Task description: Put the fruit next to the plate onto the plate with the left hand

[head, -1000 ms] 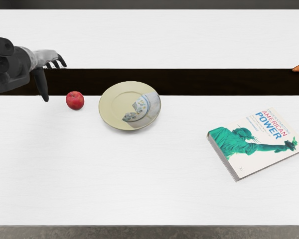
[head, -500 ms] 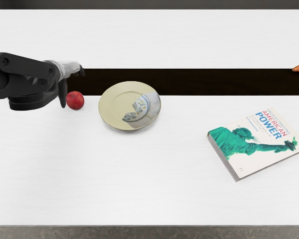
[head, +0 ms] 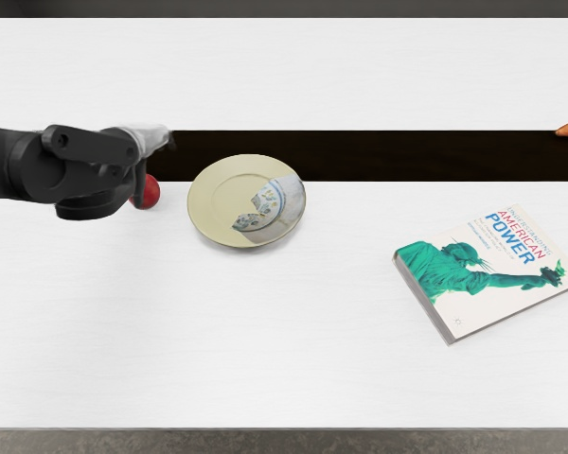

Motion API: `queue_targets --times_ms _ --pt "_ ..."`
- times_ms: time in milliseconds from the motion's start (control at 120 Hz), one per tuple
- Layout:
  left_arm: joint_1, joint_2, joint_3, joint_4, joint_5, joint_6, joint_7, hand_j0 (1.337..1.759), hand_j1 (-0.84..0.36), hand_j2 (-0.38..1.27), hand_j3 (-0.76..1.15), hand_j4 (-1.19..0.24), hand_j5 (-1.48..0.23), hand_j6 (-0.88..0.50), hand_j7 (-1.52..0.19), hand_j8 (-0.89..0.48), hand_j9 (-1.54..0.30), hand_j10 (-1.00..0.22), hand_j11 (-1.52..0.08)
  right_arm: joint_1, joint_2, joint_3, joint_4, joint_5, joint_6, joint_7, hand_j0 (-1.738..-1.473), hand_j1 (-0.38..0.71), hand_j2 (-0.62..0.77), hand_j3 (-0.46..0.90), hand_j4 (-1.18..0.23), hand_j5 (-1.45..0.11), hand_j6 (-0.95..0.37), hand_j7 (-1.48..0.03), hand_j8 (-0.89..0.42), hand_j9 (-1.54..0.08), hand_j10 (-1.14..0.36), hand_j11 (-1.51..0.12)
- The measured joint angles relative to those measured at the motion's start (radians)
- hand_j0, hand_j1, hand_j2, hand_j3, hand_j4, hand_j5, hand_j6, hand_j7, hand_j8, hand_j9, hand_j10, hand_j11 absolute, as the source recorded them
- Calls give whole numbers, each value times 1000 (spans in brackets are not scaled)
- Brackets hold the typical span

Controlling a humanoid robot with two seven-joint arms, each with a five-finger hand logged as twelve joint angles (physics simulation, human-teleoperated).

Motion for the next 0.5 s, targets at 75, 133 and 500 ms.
queue_targets --times_ms 75,133,500 --pt "18 -19 1 25 -1 3 0 1658 50 51 0 -251 -325 -251 -325 -251 -325 -250 -325 0 0 0 0 0 0 0 -1658 -310 -7 0 -33 -43 -33 -43 -33 -43 -33 -43" --pt "28 -24 3 47 -2 5 -1 1658 48 51 0 -252 -327 -252 -327 -252 -326 -252 -326 0 0 0 0 0 0 0 -1658 -310 -7 0 -33 -43 -33 -43 -33 -43 -33 -43" --pt "132 -57 2 166 -2 6 -8 1658 42 52 0 -257 -333 -258 -333 -258 -333 -257 -333 0 0 0 0 0 0 0 -1658 -310 -7 0 -33 -43 -33 -43 -33 -43 -33 -43"
